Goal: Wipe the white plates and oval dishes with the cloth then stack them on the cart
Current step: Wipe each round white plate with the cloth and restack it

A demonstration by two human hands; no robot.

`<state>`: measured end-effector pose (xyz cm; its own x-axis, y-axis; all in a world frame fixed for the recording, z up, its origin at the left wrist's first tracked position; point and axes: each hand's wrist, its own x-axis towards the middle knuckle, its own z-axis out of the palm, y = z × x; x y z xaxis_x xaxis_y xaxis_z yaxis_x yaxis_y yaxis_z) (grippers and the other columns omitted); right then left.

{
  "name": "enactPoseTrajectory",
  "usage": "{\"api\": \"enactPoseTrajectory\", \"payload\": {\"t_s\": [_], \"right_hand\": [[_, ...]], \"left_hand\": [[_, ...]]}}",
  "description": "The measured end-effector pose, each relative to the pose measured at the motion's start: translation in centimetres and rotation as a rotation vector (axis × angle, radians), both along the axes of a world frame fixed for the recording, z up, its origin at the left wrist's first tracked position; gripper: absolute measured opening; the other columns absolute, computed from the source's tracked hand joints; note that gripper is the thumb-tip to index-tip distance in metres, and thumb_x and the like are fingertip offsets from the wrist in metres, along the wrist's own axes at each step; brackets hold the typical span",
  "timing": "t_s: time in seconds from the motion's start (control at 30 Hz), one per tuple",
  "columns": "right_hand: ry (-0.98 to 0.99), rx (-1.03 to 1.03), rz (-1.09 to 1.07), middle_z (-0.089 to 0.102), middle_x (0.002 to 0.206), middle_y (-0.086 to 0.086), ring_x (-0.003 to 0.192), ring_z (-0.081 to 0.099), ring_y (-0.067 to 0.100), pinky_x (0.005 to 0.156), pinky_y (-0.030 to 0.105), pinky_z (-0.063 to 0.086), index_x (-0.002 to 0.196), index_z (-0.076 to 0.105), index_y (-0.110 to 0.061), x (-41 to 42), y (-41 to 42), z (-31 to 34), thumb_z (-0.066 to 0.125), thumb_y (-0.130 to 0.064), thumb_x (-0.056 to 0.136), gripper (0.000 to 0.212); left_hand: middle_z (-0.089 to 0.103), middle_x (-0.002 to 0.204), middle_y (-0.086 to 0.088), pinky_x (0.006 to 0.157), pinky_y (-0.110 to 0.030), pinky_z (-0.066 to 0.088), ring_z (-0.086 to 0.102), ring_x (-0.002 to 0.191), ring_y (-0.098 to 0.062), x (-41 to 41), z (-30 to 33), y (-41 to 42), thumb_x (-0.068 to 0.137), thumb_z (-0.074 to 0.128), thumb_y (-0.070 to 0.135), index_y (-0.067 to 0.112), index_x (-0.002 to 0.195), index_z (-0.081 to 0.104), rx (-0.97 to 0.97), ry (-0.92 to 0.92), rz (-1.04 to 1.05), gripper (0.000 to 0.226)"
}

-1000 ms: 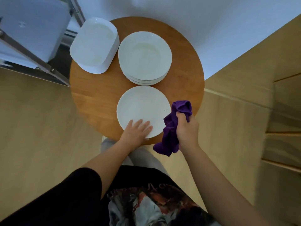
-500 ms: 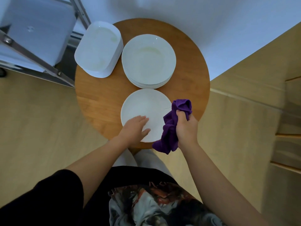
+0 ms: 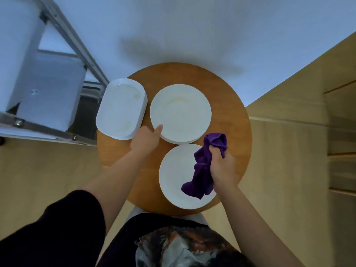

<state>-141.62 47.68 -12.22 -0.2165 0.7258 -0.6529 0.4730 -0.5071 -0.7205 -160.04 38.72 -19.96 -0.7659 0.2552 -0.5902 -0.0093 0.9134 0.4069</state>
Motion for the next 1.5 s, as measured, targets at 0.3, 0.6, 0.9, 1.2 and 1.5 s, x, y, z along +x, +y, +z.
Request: {"api": "enactPoseTrajectory", "payload": {"t_s": [0.3, 0.6, 0.9, 1.2, 1.5], "right_hand": [[-0.106, 0.004, -0.181, 0.051, 0.047, -0.014, 0.047, 0.05, 0.008, 0.055, 0.028, 0.042, 0.069, 0.056, -0.026, -1.5, -2.3, -1.6, 0.055, -0.038, 0.088, 0.023], [0.02, -0.213, -0.461, 0.064, 0.074, -0.002, 0.068, 0.06, 0.016, 0.061, 0.029, 0.048, 0.086, 0.061, -0.027, -1.5, -3.2, -1.9, 0.061, -0.034, 0.089, 0.008], [0.308, -0.343, -0.43, 0.075, 0.089, 0.004, 0.077, 0.07, 0.022, 0.075, 0.039, 0.056, 0.101, 0.067, -0.02, 0.7, -2.5, 1.0, 0.075, -0.03, 0.076, 0.028], [0.339, -0.311, -0.245, 0.072, 0.078, 0.007, 0.068, 0.067, 0.024, 0.063, 0.035, 0.053, 0.095, 0.062, -0.01, 6.2, -0.5, 6.3, 0.053, 0.005, 0.078, 0.024], [0.31, -0.284, -0.002, 0.072, 0.078, 0.009, 0.064, 0.067, 0.024, 0.056, 0.029, 0.054, 0.099, 0.061, -0.007, 6.1, 0.0, 10.3, 0.062, -0.004, 0.079, 0.021]], "left_hand": [[0.059, 0.054, -0.001, 0.057, -0.024, 0.039, 0.057, 0.057, -0.015, -4.3, -0.9, 1.2, 0.094, 0.049, 0.03, 0.009, 0.058, 0.057, 0.049, -0.149, -0.239, 0.042], [0.065, 0.095, -0.009, 0.051, -0.017, 0.053, 0.065, 0.082, -0.02, -4.5, 2.1, -0.2, 0.095, 0.049, 0.011, 0.005, 0.099, 0.054, 0.515, -0.42, 0.165, 0.009], [0.073, 0.084, 0.007, 0.057, -0.015, 0.052, 0.071, 0.076, -0.009, -0.2, 8.4, -4.1, 0.096, 0.053, 0.016, 0.015, 0.091, 0.063, 0.647, -0.528, 0.105, 0.011], [0.075, 0.092, -0.003, 0.064, -0.029, 0.057, 0.073, 0.078, -0.019, 4.7, 13.4, -6.3, 0.083, 0.063, 0.047, 0.021, 0.1, 0.066, 0.649, -0.579, 0.052, 0.031], [0.075, 0.095, -0.008, 0.073, -0.043, 0.054, 0.068, 0.092, -0.031, 2.5, 17.4, -4.9, 0.087, 0.062, 0.037, 0.018, 0.118, 0.061, 0.826, -0.837, 0.401, 0.036]]}}
